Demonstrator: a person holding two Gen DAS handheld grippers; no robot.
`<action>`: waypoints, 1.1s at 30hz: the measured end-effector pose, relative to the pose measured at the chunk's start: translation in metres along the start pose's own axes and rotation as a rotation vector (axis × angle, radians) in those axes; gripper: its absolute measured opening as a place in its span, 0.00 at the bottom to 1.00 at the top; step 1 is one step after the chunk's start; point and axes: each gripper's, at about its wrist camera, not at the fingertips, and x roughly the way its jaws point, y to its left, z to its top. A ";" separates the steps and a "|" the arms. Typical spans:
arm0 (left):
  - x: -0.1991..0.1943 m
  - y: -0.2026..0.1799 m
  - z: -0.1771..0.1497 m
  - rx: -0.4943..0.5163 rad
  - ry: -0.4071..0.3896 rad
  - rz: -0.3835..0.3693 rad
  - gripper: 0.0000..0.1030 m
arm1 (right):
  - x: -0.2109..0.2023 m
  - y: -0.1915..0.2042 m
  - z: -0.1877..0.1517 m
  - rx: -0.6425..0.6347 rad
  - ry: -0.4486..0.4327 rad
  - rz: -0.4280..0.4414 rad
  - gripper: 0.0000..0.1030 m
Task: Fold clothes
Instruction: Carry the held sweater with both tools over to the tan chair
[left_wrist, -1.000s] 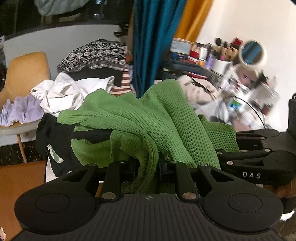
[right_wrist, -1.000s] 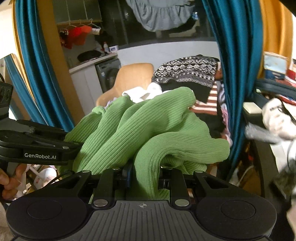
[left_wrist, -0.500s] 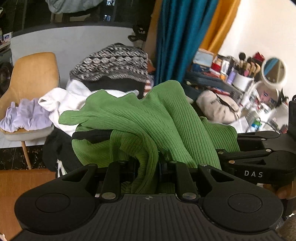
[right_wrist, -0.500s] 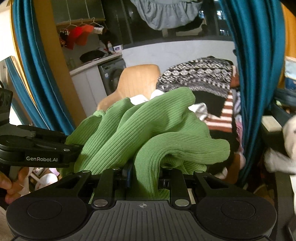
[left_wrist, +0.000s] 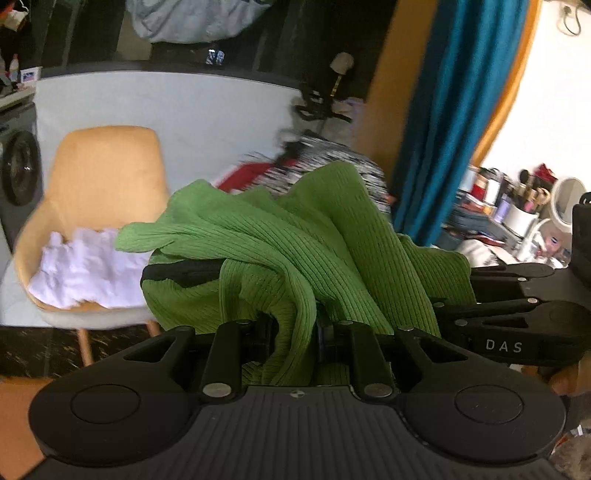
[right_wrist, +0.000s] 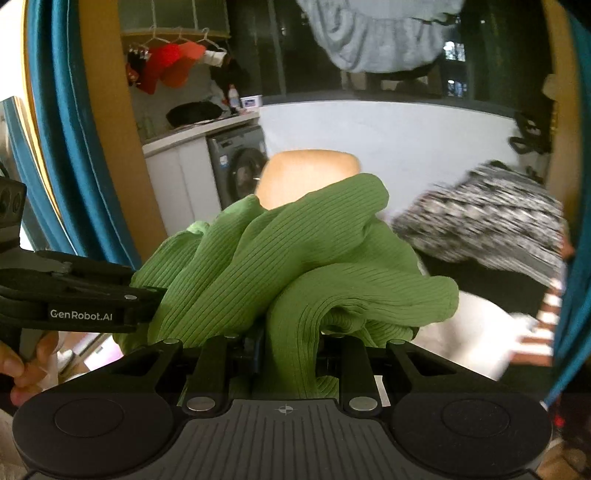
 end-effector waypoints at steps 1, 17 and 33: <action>-0.003 0.018 0.004 0.000 0.000 0.008 0.19 | 0.015 0.011 0.010 0.000 0.000 0.009 0.20; 0.012 0.194 0.036 -0.100 0.053 0.122 0.19 | 0.193 0.101 0.086 -0.048 0.076 0.121 0.20; 0.178 0.343 0.108 -0.106 0.208 0.131 0.19 | 0.416 0.036 0.161 0.032 0.216 0.121 0.20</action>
